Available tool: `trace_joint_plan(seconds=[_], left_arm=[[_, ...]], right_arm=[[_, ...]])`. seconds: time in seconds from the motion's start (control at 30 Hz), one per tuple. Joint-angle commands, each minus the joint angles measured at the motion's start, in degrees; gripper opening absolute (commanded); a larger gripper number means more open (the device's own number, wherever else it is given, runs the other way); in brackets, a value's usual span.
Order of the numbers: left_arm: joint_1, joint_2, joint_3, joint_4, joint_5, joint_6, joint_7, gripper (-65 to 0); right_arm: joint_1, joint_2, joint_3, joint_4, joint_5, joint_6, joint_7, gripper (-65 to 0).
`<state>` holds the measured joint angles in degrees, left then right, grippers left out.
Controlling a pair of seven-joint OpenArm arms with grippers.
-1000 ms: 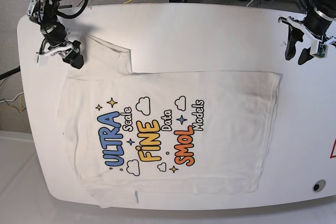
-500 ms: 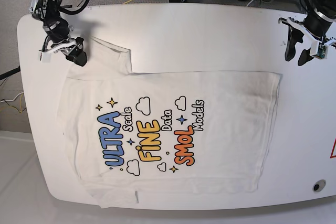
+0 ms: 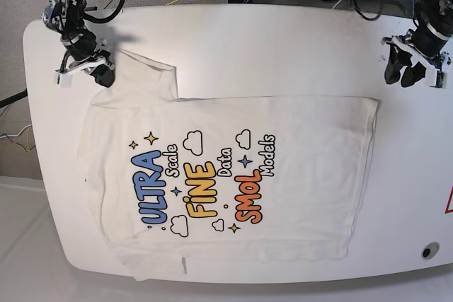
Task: Fold the T-shirt properly
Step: 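Lower the right gripper onto the sleeve corner and close on it, then lower the left gripper to the shirt's side edge and grasp it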
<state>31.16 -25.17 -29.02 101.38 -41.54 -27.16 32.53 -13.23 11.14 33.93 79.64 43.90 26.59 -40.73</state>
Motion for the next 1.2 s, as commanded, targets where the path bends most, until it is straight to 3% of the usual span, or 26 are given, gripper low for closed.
trace_joint_plan(seconds=[0.0,0.43,0.83,1.17], left_arm=[[-4.1,-1.57,0.57,-3.48,-0.74,-0.3,-0.25,-40.0],[-11.88,-2.23,2.5,-15.34,-3.75,0.04,2.34,-39.4],[-14.52,-1.36,3.38,-16.08,-4.95,0.6,6.0,-39.3],[-16.85,0.66,3.71,-19.28,-4.39,0.37,4.9,-39.5]], right_arm=[[-0.1,0.84,-0.34,0.63,-1.74,0.15,-0.98,-65.0],[0.15,0.89,-0.03,0.81,-2.04,0.04,-0.53,-65.0],[0.18,0.94,-0.21,0.1,-1.97,0.14,-0.89,-65.0],[0.14,0.81,-0.11,0.31,-2.13,0.12,-1.12,-65.0]])
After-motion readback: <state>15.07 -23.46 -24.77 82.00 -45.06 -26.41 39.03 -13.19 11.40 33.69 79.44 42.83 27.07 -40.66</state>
